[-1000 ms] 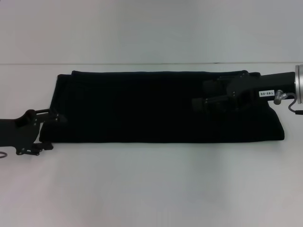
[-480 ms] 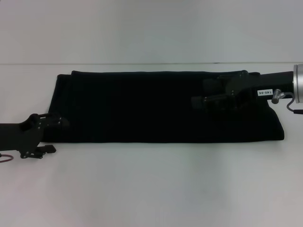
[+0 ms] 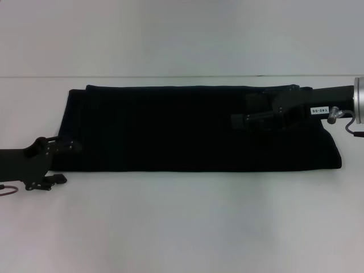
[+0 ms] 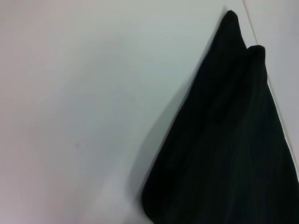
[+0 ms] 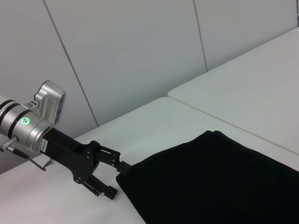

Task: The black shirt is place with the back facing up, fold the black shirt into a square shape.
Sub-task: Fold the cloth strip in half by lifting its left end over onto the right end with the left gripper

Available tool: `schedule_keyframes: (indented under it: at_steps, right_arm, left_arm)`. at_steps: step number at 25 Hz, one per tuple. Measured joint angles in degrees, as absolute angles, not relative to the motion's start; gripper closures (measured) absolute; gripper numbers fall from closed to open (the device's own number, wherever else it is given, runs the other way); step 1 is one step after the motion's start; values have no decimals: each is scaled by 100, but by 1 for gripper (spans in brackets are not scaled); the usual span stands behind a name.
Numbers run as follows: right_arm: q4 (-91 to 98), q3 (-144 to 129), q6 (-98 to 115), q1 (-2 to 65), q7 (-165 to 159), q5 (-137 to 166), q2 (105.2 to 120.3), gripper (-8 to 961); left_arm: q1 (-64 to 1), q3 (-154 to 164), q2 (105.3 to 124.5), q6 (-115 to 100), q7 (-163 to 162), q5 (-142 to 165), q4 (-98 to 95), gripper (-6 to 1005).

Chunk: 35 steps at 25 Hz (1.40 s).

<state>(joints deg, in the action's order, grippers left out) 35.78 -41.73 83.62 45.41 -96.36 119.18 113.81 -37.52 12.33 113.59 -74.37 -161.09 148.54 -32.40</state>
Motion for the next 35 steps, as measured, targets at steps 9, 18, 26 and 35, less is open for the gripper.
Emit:
schedule_keyframes:
  at_steps: [9, 18, 26, 35]
  right_arm:
    - [3577, -4158, 8365, 4544, -9656, 11918, 11380, 49]
    - [3577, -4157, 8362, 4562, -9658, 11918, 11380, 48]
    - [3577, -4150, 8342, 4571, -9659, 11918, 11376, 48]
    - [3624, -4148, 8313, 4570, -9663, 11918, 11373, 49]
  left_arm:
    - [-3752, 1230, 11356, -7342, -16101, 14809, -3242, 77]
    - [-3752, 1232, 11356, -7246, -16075, 14809, -3239, 78]
    - [-3753, 1239, 11355, -7151, -16066, 14809, -3169, 78]
    - [-3754, 1242, 11355, -6949, -16059, 14809, -3155, 78]
